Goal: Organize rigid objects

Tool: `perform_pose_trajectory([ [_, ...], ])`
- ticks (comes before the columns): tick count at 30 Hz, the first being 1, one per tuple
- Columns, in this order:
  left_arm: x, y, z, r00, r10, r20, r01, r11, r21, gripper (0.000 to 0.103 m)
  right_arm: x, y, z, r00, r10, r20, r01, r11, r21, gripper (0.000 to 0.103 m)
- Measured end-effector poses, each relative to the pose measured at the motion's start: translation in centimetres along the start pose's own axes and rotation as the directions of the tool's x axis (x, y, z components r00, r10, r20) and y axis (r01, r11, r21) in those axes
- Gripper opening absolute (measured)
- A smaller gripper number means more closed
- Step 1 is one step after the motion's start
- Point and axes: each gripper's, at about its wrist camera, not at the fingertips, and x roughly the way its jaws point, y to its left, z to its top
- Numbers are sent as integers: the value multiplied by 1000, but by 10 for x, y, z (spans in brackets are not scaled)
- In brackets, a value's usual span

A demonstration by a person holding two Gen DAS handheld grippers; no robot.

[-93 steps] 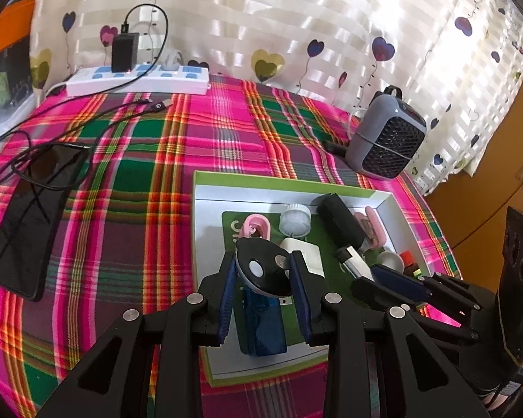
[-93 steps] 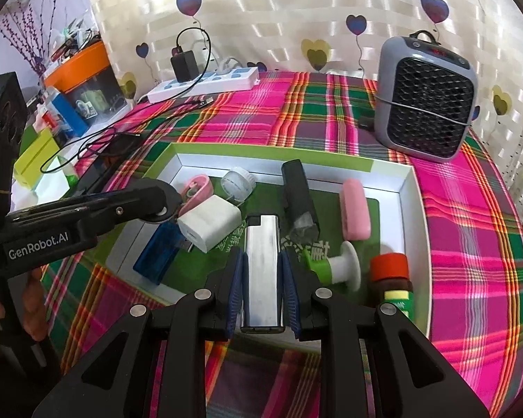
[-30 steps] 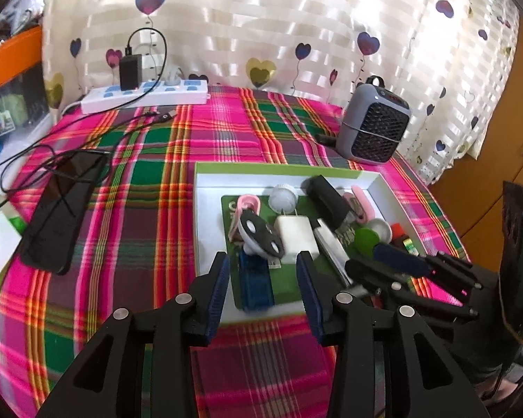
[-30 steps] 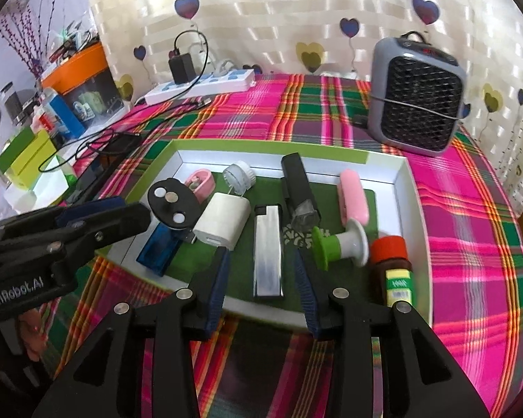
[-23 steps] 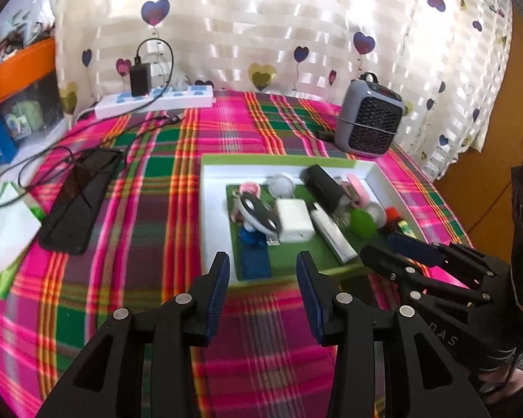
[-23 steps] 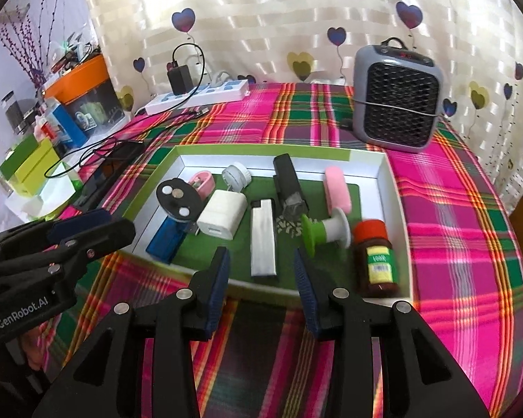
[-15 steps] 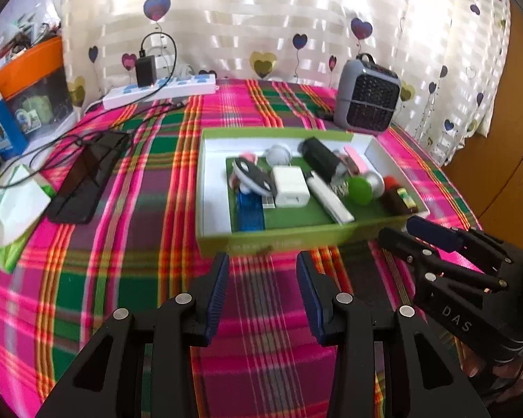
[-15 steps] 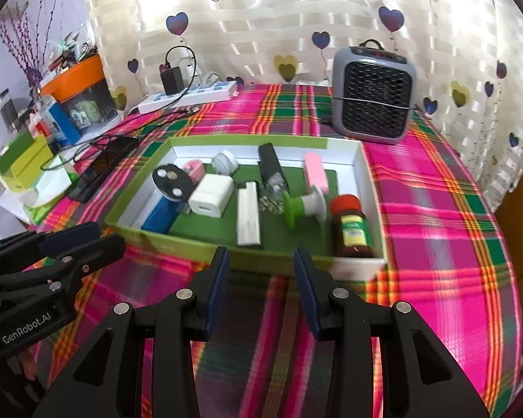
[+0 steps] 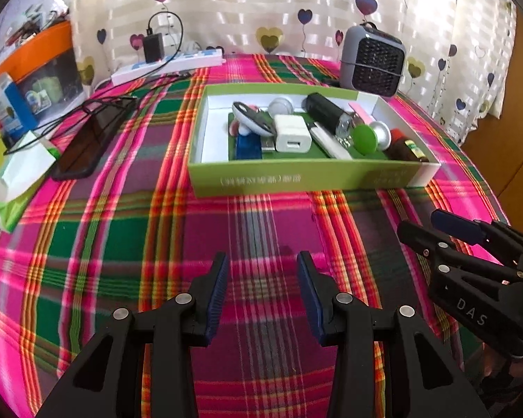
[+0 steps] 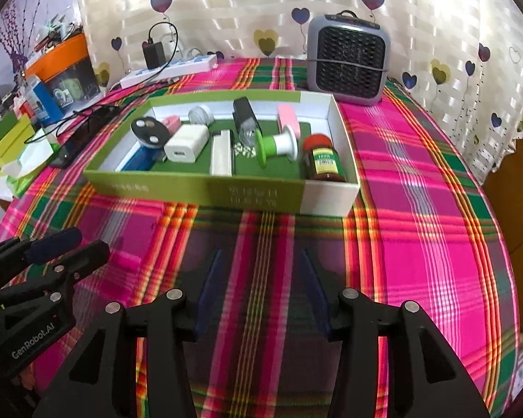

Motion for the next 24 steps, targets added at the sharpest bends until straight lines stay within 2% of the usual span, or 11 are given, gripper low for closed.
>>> perform_pose_trajectory([
  [11, 1, -8, -6, 999, 40, 1, -40, 999, 4, 40, 2, -3, -9, 999, -37, -18, 37, 999, -5, 48],
  [15, 2, -10, -5, 999, 51, -1, -51, 999, 15, 41, 2, -6, -11, 998, -55, -13, 55, 998, 13, 60],
  [24, 2, -10, -5, 998, 61, 0, -61, 998, 17, 41, 2, -7, -10, 998, -53, -14, 54, 998, 17, 61],
])
